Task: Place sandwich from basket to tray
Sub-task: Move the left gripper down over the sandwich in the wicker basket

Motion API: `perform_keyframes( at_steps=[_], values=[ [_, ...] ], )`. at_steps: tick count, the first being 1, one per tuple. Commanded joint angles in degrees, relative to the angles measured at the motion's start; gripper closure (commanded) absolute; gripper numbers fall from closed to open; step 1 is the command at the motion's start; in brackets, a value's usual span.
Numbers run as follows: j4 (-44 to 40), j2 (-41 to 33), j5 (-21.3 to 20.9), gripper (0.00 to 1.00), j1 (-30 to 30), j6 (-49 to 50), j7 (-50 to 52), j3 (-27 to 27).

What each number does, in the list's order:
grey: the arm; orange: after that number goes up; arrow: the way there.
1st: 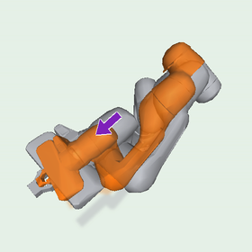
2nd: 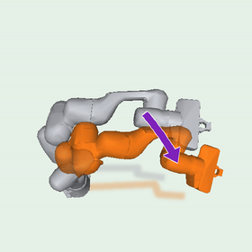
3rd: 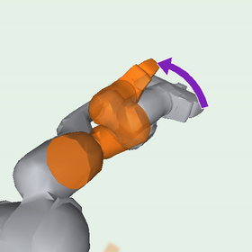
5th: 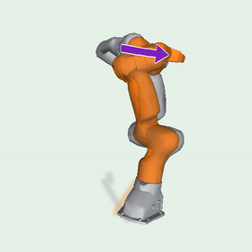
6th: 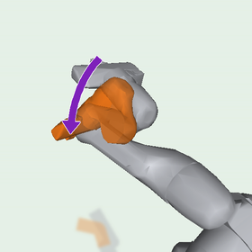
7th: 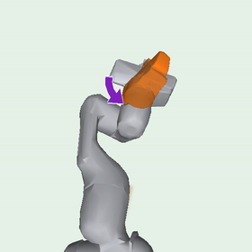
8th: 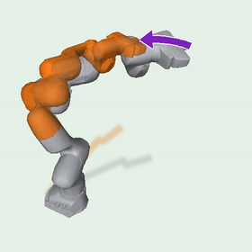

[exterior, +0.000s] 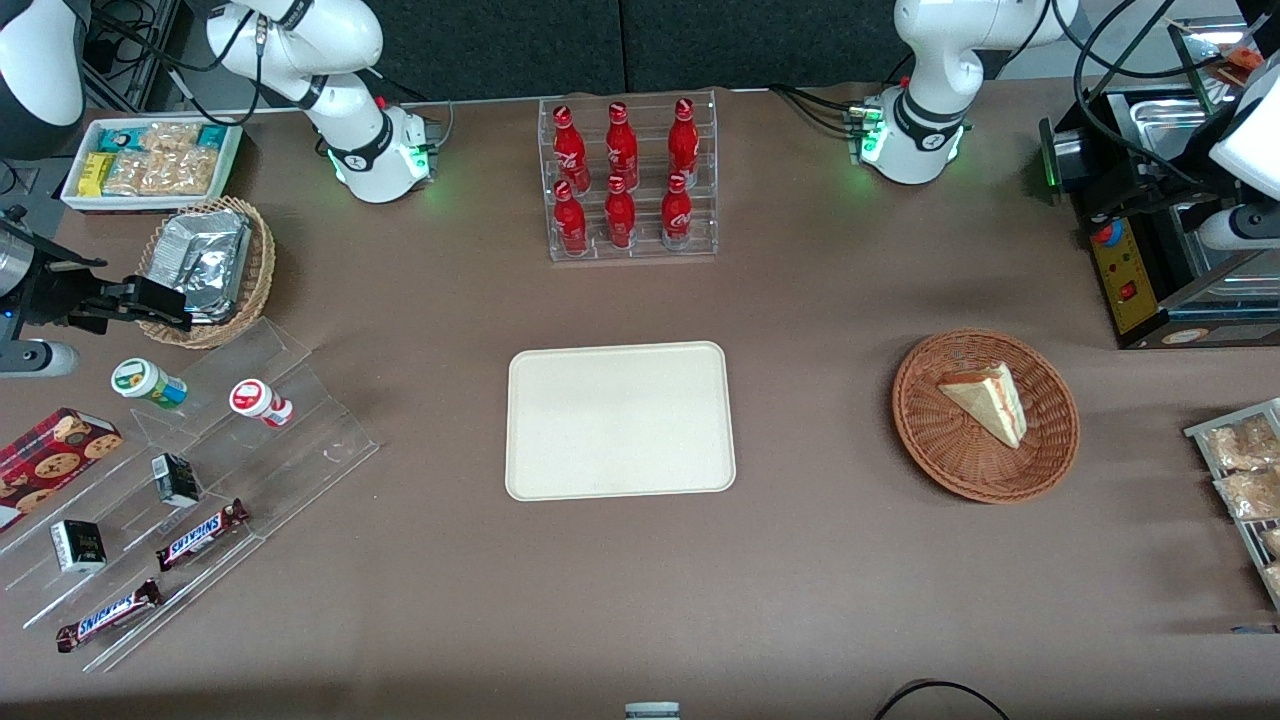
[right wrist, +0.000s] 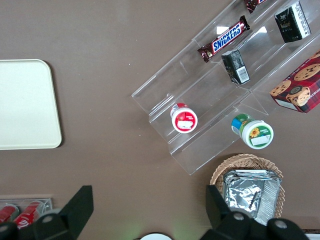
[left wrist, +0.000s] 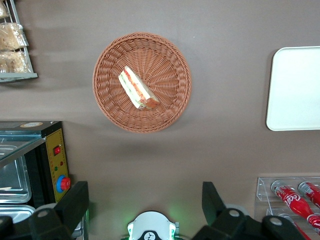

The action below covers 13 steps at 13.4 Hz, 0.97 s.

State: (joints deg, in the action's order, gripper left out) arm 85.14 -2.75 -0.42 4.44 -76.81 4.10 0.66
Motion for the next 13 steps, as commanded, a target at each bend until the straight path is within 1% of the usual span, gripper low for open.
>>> perform_keyframes(
  at_steps=[1,4,6,10,11,13],
  values=[
    [-1.1,0.0,1.1,0.0,-0.3,1.2,1.0,-0.2],
    [-1.2,1.8,-0.3,0.0,-0.4,0.4,1.0,0.3],
    [-1.1,4.7,-1.5,0.0,-2.8,-2.7,3.0,1.4],
    [0.2,11.7,-1.7,0.0,-6.5,-10.8,13.9,1.5],
    [1.6,12.6,-1.6,0.0,-7.2,-14.2,17.5,1.5],
    [8.8,12.5,-1.4,0.0,-7.2,-23.0,28.6,1.5]
  ],
)
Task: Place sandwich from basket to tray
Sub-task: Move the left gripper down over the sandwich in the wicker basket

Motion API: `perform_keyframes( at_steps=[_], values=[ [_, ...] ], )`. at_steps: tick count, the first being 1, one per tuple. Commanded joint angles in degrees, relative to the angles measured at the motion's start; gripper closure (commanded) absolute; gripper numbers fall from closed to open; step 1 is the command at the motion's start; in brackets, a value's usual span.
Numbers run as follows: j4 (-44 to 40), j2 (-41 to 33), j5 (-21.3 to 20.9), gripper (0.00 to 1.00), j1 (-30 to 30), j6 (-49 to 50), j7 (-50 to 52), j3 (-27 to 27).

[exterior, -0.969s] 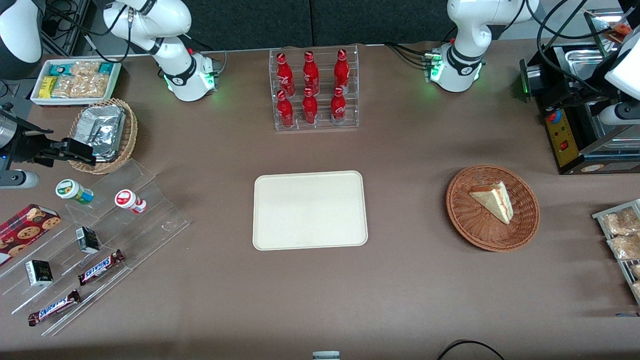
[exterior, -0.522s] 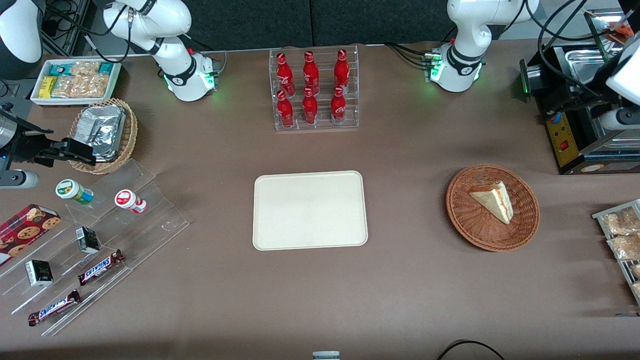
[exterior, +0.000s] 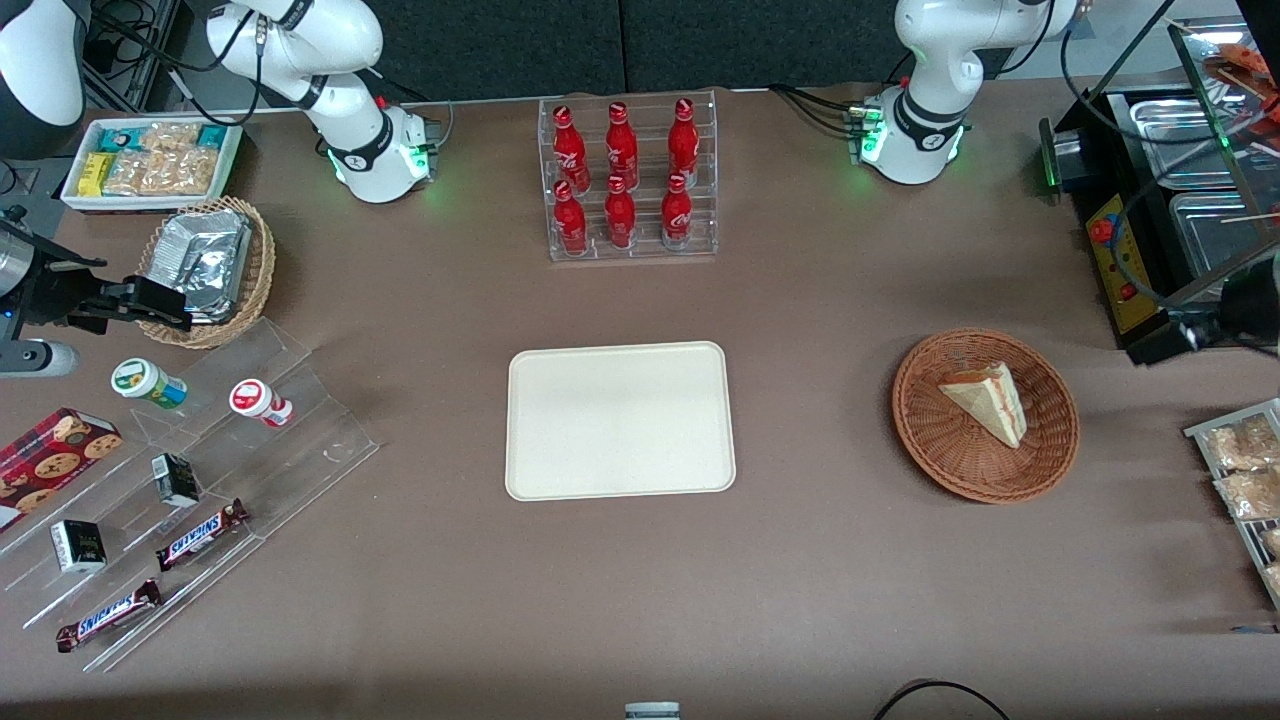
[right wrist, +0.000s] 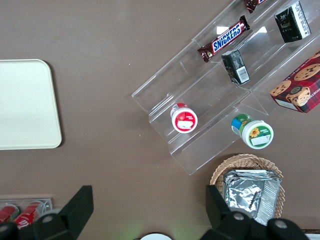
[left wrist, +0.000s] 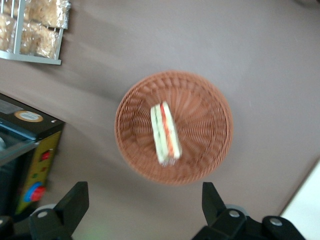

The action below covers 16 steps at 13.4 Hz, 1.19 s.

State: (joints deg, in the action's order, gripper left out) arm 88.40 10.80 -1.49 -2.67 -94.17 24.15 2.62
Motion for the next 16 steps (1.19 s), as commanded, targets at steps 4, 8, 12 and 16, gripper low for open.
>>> perform_keyframes(
  at_steps=[4,8,12,16],
  values=[
    [15.6,-1.1,0.3,0.0,0.6,-17.7,21.4,-0.7],
    [19.7,1.3,0.4,0.0,1.6,-25.1,26.7,-1.0],
    [24.6,3.8,-0.4,0.0,4.3,-32.2,30.8,-0.9],
    [26.8,5.0,-1.0,0.0,5.7,-33.4,30.3,-0.8]
  ],
)
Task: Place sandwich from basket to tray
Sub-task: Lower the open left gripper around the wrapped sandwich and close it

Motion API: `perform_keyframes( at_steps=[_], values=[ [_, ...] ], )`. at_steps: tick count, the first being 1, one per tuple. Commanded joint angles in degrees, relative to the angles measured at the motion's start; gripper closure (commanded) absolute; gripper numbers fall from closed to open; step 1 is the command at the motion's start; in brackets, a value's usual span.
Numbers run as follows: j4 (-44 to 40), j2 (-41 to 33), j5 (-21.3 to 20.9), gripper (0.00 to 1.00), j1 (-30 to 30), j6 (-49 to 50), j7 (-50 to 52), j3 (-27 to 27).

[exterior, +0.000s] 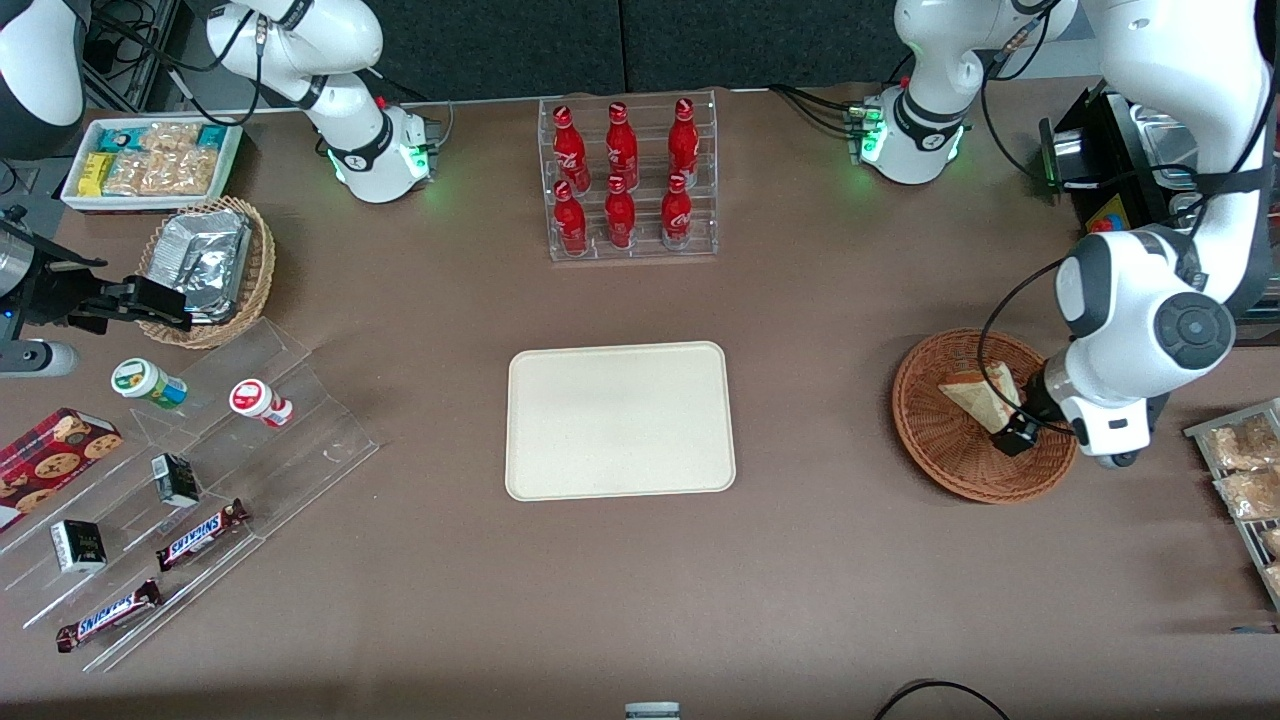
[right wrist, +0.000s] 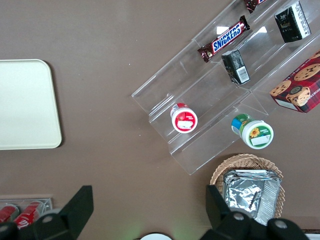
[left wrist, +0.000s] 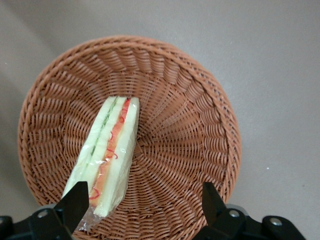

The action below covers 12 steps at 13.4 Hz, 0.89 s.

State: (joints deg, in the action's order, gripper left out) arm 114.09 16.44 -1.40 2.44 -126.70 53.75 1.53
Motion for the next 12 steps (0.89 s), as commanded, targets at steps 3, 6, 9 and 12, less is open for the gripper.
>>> perform_keyframes(
  at_steps=[3,6,9,12],
  values=[
    [2.5,-1.5,-3.3,0.0,0.6,-0.7,0.6,0.3],
    [5.3,-3.2,-5.1,0.0,0.3,-0.9,0.1,0.5],
    [10.3,-4.8,-5.5,0.0,0.1,-5.1,0.1,0.5],
    [12.6,-6.2,-5.5,0.0,-0.8,-7.1,0.1,0.6]
  ],
)
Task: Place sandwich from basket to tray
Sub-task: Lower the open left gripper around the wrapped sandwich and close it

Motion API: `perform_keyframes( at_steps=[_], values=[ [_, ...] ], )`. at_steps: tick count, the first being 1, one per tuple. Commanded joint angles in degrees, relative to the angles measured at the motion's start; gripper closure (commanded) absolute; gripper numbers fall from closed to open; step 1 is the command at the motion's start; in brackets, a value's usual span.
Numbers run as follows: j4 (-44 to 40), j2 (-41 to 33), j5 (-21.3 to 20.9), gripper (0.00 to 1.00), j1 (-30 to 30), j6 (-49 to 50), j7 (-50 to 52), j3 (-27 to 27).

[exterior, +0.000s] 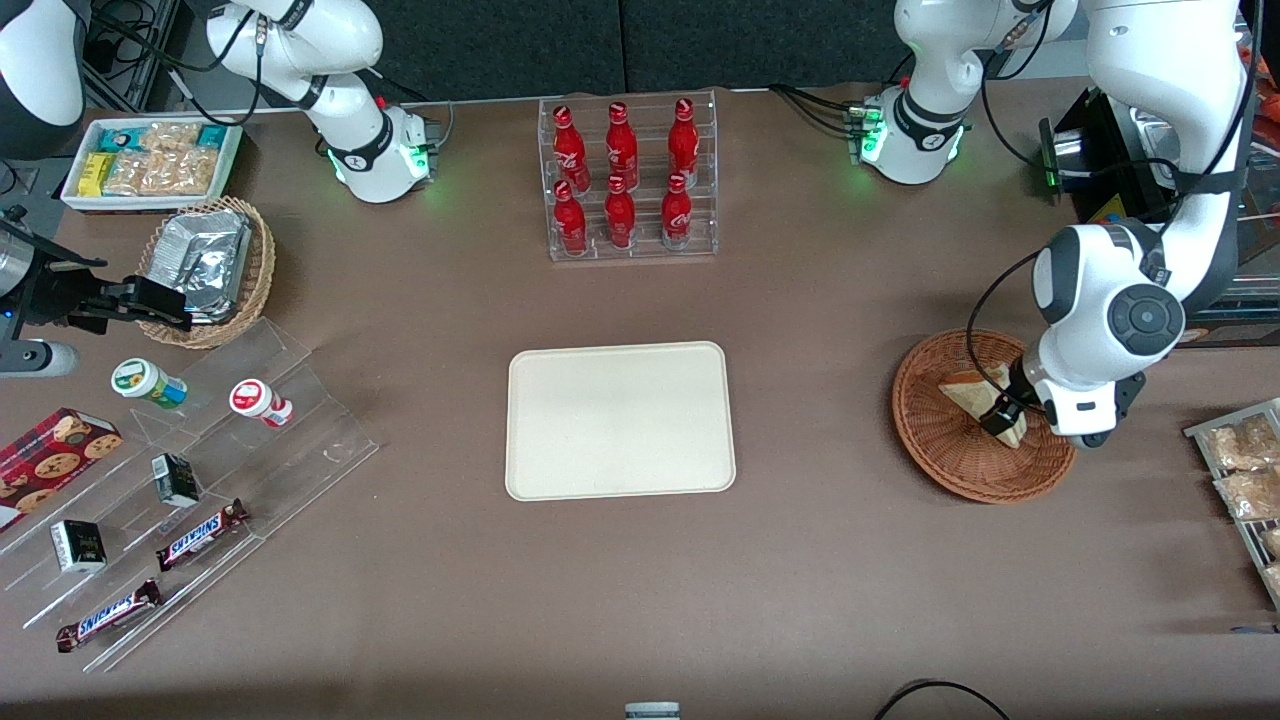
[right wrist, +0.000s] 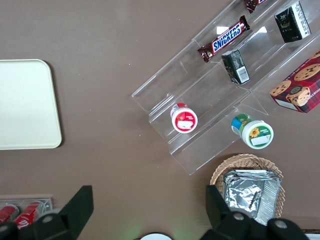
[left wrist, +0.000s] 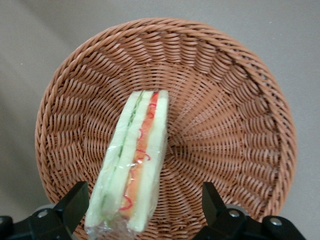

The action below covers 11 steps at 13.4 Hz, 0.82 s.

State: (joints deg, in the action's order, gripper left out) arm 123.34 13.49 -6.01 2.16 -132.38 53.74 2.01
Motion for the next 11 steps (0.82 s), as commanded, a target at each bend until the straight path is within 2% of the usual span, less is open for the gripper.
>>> perform_keyframes(
  at_steps=[1,6,11],
  values=[
    [3.7,-4.0,-0.9,0.0,-0.6,-1.2,0.0,0.1],
    [6.2,-5.3,-0.9,0.0,-0.7,-2.5,-1.4,0.1],
    [11.5,-5.4,-0.8,0.0,-1.3,-12.9,-1.3,0.1]
  ],
)
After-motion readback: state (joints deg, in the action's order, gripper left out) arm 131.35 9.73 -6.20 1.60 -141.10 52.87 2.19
